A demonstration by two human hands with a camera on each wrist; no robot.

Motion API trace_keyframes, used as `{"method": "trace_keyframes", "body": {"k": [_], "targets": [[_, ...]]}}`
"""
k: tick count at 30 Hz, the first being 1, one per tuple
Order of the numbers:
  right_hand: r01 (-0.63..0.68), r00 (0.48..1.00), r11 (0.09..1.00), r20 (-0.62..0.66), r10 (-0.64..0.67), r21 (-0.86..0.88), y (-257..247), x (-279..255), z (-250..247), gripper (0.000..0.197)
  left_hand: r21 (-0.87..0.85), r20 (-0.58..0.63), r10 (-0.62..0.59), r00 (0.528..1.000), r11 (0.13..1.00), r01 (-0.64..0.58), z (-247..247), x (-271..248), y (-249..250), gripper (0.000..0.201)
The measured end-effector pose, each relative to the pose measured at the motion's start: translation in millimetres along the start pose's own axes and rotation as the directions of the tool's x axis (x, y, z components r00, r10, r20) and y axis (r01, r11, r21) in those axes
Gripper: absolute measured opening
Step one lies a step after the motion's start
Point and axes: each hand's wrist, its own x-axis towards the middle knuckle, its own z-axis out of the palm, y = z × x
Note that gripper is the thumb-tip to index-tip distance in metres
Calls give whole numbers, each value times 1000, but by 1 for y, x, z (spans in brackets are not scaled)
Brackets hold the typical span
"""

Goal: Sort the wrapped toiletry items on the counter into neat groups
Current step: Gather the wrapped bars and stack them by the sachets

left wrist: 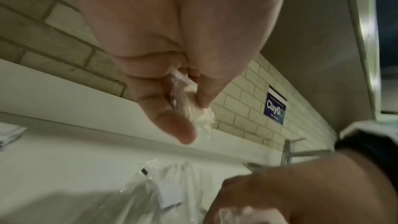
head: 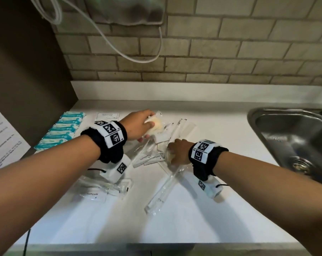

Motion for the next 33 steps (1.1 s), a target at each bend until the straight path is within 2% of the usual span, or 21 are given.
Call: {"method": "trace_keyframes", "body": {"k": [2, 4, 7, 10, 15, 18, 24, 27, 30, 33], "targets": [[-6, 1000, 1000, 2, 6, 11, -1, -1, -3, 58, -64, -39, 4, 999, 998, -7, -3, 3, 0, 34], [-31, 999, 999, 11, 31, 27, -1, -1, -2, 57, -69, -28, -9, 1000, 998, 7, -2, 5, -1, 35], [-110, 994, 992, 19, 109, 64, -3, 1, 0, 65, -6, -19, -11, 1000, 1000, 11, 1, 3, -4, 37], [-194, 981, 981, -2, 194, 16, -8, 3, 2, 65, 52, -48, -3, 999, 999, 5, 4, 4, -6, 43], [-248, 969, 968, -3, 248, -38, -9, 15, 6, 43, 120, -69, -12, 998, 993, 21, 7, 6, -10, 49], [-242, 970, 970, 16, 243, -9, -5, 18, 5, 34, 83, -81, -41, 996, 995, 48, 7, 7, -15, 44], [-114, 990, 987, -70, 123, 111, -11, -21, -13, 30, 10, -77, -57, 995, 998, 58, 5, 8, -28, 35], [-46, 989, 983, -128, 70, 179, -14, -25, -33, 42, -37, -150, -67, 986, 997, 62, 4, 6, -33, 33], [9, 960, 981, -275, 44, 192, -24, -24, -54, 54, -72, -209, -53, 977, 997, 39, -2, 3, -39, 34], [100, 923, 971, -384, -10, 215, -41, -20, -73, 56, -151, -185, -33, 982, 989, 5, -13, -3, -47, 33]]}}
